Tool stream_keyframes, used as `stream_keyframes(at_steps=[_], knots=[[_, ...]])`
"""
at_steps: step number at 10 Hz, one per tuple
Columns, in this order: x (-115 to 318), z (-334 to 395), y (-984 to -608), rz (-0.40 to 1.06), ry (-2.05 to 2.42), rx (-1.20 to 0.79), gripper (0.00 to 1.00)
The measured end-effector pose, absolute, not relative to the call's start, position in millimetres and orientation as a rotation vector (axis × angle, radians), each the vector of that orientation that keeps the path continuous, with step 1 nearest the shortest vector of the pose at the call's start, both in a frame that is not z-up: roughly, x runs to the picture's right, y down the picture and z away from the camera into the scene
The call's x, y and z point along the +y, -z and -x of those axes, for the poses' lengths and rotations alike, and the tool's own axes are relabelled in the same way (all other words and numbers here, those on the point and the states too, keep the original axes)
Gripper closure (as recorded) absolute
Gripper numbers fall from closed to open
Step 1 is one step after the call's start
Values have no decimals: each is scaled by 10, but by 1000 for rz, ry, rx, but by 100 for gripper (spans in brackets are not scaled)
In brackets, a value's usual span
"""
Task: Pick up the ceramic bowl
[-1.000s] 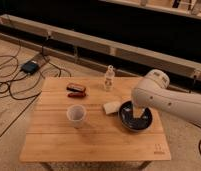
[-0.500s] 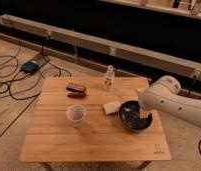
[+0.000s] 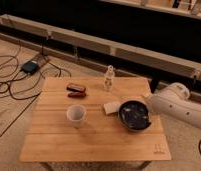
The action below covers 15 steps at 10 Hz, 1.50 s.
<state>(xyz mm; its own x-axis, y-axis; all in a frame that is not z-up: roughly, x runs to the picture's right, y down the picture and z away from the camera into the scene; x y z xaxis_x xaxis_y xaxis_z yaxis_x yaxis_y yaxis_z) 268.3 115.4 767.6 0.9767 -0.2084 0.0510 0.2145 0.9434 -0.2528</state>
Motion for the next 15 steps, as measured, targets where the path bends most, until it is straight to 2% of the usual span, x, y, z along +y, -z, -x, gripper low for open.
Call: stream_keyframes(at_steps=[8,15], knots=[[1470,-2943,-8164,295,256,12,20],[1821,-2977,-8356,328,261,18,20]])
